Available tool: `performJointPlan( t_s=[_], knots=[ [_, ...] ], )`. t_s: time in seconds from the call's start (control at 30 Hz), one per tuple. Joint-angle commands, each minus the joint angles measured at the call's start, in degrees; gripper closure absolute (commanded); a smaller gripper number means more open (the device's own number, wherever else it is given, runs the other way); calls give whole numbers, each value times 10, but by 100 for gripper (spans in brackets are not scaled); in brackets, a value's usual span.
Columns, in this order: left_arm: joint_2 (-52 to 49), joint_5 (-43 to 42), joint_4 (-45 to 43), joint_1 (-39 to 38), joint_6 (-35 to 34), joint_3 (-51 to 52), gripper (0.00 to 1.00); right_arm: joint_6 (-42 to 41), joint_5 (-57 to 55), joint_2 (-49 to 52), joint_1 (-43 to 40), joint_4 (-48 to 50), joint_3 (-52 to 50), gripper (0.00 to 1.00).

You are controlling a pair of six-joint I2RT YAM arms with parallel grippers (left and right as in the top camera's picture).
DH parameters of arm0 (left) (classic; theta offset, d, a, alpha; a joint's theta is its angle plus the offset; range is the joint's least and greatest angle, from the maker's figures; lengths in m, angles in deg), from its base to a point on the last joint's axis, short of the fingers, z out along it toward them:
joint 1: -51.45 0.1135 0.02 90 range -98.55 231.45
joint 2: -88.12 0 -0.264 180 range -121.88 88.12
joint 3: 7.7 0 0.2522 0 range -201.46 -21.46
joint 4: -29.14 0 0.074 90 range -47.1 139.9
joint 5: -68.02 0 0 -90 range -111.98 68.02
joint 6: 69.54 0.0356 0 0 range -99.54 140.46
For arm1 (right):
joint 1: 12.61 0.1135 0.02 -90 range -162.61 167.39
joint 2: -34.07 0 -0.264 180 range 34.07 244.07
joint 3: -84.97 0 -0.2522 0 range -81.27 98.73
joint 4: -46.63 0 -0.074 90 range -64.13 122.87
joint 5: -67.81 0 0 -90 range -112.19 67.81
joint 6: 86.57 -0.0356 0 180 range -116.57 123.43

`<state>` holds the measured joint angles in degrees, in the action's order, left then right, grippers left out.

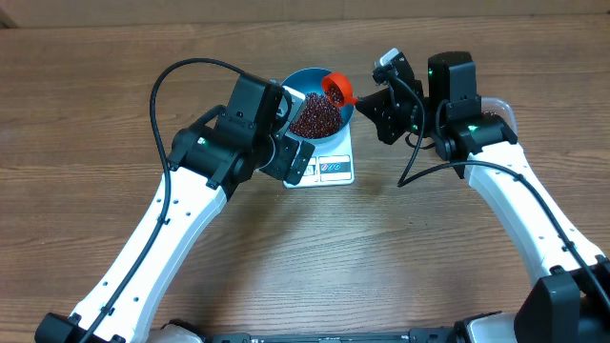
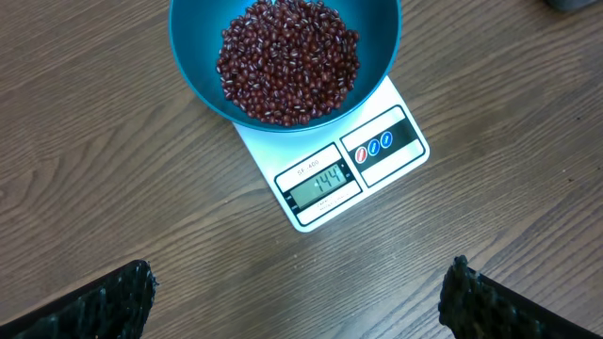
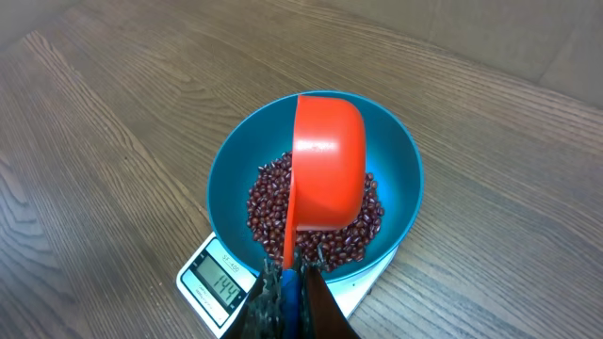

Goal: Scoop item into bowl and weigh 150g on scale
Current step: 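Tilt the scoop slowly to trickle beans into the bowl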

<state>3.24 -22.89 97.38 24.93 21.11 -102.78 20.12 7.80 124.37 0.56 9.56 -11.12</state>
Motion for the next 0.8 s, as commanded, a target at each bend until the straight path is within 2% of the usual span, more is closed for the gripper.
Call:
performJointPlan(
  t_s=[0.0,0.23,0.3,0.43,0.77],
  knots=[
    [1,-6,-1,3,11,-9,0,20,-1,-2,4,6,19,96],
    [1,-6,-1,3,11,-9,0,-21,-19,-1,4,15,19,96],
    [1,-6,-1,3,11,-9,0,-56,-21,0,4,28,19,96],
    [1,-6,-1,3,11,-9,0,-52,-61,0,6,32,19,96],
    [1,-6,-1,3,11,-9,0,-76,-61,0,11,35,19,96]
  ],
)
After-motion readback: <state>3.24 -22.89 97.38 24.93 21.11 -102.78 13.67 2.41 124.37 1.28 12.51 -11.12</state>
